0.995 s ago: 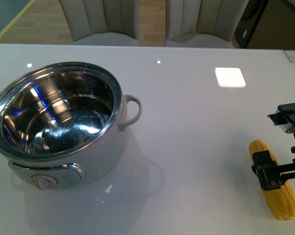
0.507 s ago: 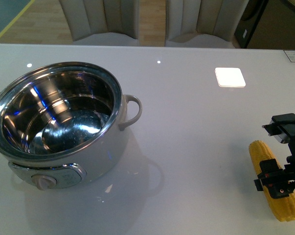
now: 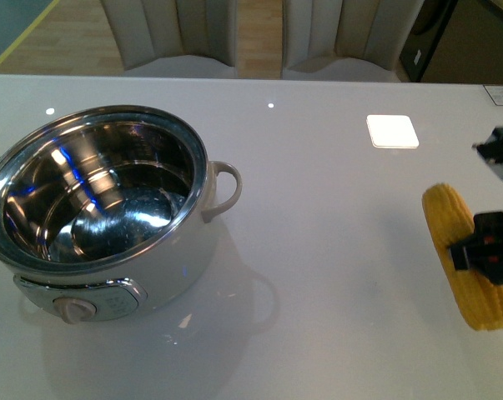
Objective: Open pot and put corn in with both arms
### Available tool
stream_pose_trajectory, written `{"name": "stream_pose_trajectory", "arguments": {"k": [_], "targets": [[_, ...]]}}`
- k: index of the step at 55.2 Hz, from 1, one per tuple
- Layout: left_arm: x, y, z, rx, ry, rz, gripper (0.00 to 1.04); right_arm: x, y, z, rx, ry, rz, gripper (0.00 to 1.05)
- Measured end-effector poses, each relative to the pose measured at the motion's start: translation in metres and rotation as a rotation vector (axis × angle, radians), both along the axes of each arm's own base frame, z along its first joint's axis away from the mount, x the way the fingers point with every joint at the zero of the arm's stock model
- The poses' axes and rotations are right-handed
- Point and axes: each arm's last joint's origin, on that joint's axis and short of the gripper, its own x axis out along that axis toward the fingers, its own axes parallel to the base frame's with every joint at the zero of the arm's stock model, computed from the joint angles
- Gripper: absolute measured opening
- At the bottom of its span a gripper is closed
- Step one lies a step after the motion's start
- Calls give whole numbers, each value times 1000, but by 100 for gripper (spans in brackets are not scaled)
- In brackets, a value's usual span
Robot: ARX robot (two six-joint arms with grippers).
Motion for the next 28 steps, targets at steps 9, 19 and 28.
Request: {"name": "stream_pose_trajectory", "arguments": {"k": [9, 19, 28], "targets": [[0, 0, 0, 0, 0, 0, 98, 4, 34, 71, 190, -138, 16, 15], [0, 0, 0, 0, 0, 0, 98, 9, 88, 115, 332, -187, 60, 14], [0, 0, 0, 0, 0, 0, 98, 13, 127, 130, 416, -171, 90, 14]]}}
